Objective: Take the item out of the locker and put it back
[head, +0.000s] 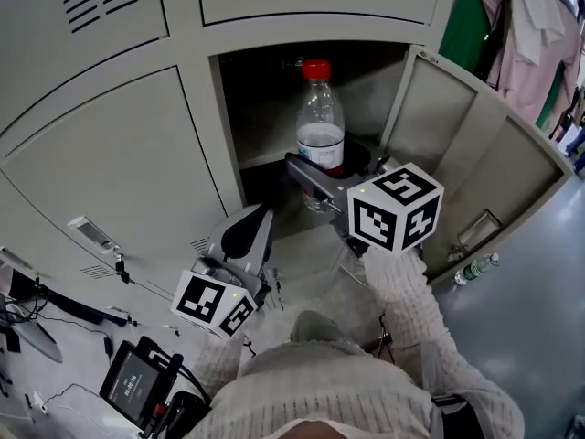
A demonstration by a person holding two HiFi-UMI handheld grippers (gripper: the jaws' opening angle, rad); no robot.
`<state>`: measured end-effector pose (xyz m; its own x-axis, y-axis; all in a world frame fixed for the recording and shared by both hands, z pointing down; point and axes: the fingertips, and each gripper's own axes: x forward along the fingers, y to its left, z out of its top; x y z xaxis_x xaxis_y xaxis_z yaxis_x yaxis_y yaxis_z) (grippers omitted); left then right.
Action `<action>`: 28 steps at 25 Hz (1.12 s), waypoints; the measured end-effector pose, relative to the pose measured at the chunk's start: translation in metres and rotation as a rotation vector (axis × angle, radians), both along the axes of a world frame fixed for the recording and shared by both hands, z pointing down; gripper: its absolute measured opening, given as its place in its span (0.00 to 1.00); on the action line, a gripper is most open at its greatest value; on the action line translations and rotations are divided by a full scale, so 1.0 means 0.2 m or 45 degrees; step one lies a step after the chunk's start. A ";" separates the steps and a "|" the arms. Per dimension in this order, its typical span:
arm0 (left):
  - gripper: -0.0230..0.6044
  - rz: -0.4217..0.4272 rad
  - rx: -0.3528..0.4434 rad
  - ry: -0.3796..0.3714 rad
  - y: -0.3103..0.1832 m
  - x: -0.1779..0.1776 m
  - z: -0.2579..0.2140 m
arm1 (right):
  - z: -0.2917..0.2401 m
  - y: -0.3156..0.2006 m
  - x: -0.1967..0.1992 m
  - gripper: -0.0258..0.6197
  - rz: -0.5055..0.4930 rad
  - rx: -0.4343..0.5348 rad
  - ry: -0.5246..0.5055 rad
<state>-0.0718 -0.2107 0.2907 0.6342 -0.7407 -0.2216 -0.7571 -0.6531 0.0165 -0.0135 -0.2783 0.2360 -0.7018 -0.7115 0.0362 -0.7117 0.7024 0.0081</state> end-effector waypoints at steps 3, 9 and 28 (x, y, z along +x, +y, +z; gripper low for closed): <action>0.05 -0.003 0.010 0.007 0.01 -0.01 -0.01 | -0.01 -0.02 -0.01 0.51 -0.038 -0.030 0.009; 0.05 -0.007 0.027 0.015 0.02 -0.03 -0.03 | -0.02 -0.09 -0.02 0.51 -0.055 -0.086 0.077; 0.05 -0.001 0.039 0.016 0.02 -0.04 -0.05 | -0.24 -0.20 -0.02 0.52 0.016 0.023 0.044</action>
<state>-0.0792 -0.2072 0.2813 0.6303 -0.7343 -0.2521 -0.7576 -0.6526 0.0065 -0.0181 -0.3192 0.1888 -0.6910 -0.7213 0.0472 -0.7198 0.6927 0.0454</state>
